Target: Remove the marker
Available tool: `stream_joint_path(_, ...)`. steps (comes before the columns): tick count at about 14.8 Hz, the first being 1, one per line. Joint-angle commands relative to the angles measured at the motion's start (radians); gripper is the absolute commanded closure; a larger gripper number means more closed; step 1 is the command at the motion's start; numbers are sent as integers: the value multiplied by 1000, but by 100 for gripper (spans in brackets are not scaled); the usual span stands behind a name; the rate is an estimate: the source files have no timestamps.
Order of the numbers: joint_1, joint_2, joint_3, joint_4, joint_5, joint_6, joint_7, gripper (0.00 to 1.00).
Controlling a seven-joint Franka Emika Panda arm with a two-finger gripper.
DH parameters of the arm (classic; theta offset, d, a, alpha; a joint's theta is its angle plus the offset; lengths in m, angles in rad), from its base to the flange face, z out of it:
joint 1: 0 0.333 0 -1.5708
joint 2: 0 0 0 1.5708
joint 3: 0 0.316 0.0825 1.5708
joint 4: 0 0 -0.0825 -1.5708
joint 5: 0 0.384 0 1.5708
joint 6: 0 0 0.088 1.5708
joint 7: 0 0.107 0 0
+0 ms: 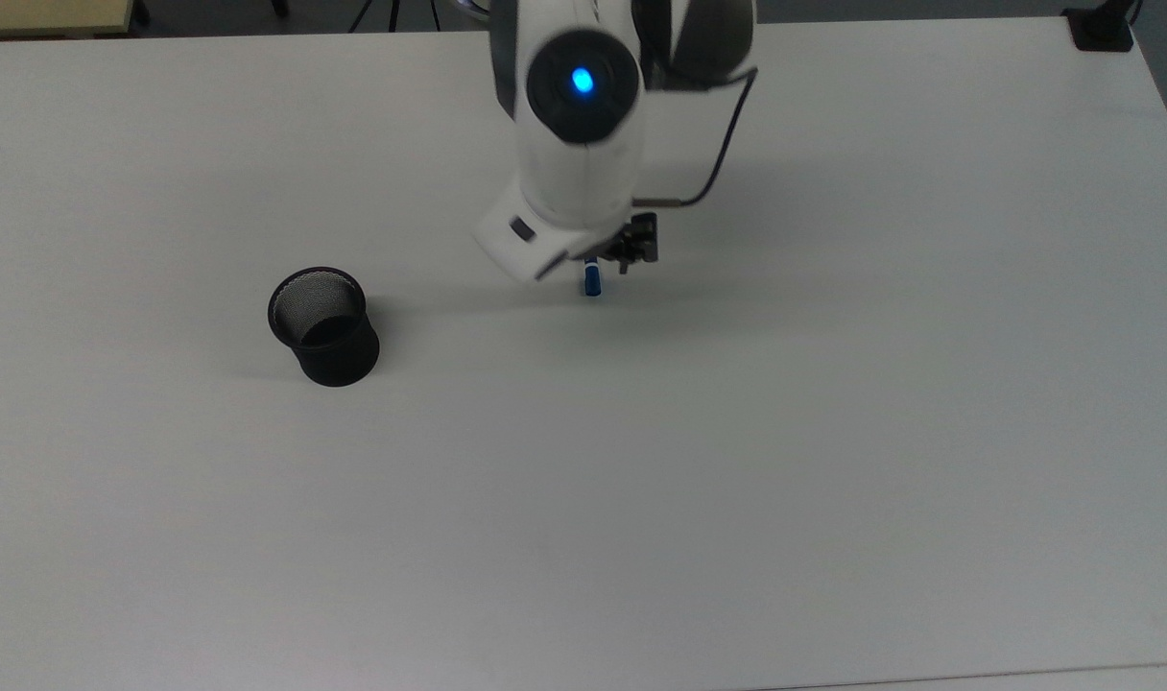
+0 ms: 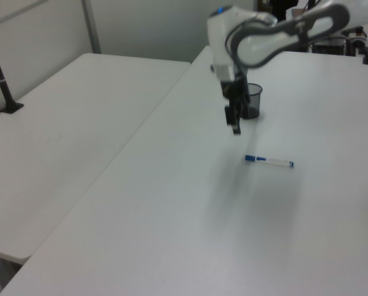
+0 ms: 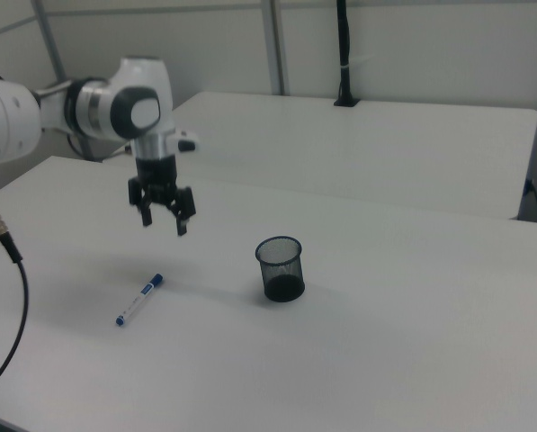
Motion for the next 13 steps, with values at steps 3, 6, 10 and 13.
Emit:
stream_joint_path(3, -142, -281, -7, -58, -7, -120, 7, 0)
stream_joint_path(6, -189, -361, -10, -84, -17, -138, 4, 0)
stream_joint_path(10, -212, -373, -10, -81, -39, -138, 10, 0)
stream_joint_path(13, -229, -386, -10, -81, -39, -138, 16, 0)
